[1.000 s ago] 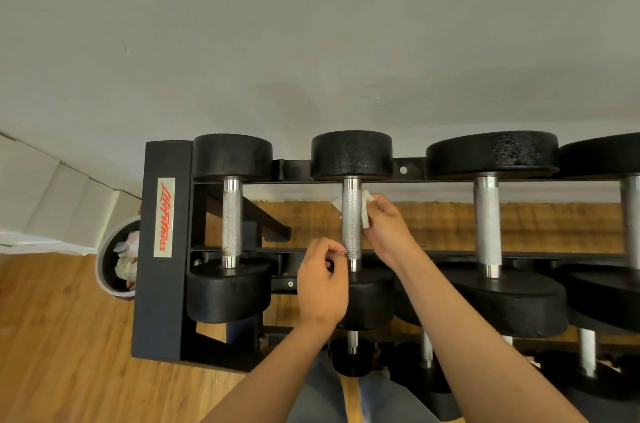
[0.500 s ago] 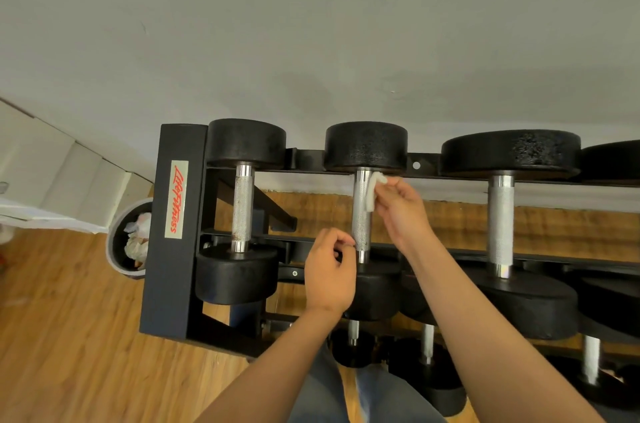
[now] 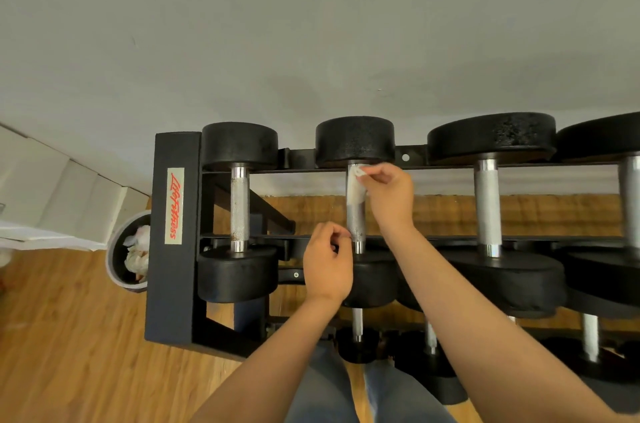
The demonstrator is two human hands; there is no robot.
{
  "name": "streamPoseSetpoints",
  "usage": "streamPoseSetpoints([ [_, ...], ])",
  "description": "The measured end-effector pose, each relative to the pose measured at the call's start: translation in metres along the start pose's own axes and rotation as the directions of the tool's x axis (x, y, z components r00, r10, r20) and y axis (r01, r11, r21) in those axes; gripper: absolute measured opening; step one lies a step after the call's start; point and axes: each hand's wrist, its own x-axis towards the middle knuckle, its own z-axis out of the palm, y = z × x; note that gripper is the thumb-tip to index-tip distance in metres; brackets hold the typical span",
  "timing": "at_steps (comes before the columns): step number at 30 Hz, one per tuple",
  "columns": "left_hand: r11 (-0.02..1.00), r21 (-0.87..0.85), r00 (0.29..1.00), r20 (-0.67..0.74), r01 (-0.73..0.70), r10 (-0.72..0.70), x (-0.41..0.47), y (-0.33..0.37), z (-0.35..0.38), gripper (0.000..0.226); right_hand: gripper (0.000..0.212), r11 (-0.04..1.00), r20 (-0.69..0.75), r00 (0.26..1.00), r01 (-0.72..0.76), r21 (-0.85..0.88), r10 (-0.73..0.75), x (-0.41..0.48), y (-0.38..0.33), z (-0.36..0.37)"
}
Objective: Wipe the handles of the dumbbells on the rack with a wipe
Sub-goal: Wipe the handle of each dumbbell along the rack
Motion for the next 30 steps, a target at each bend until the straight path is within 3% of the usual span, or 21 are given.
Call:
streamPoseSetpoints([
  [7, 0.999, -0.034, 1.000, -0.019, -0.006, 0.006, 0.001, -0.004, 0.001, 0.015, 0.010, 0.945, 0.068, 0.979, 0.204, -0.254, -0.193, -0.030, 0.023, -0.010],
  [13, 0.977, -0.168, 0.990, -0.034, 0.132, -0.140, -0.009, -0.012, 0.005, 0.014, 0.011, 0.922, 0.188, 0.979, 0.142, -0.361, -0.077, -0.021, 0.010, -0.020],
  [19, 0.983, -0.145, 0.991, -0.054, 0.116, -0.125, -0.008, -0.013, 0.005, 0.013, 0.007, 0.829, 0.352, 0.936, 0.177, -0.531, 0.026, -0.055, 0.022, -0.041],
  [30, 0.987, -0.100, 0.991, -0.028, 0.125, -0.128, -0.009, -0.010, 0.003, 0.013, 0.012, 0.639, 0.461, 0.878, 0.283, -0.715, 0.127, -0.052, -0.001, -0.043],
])
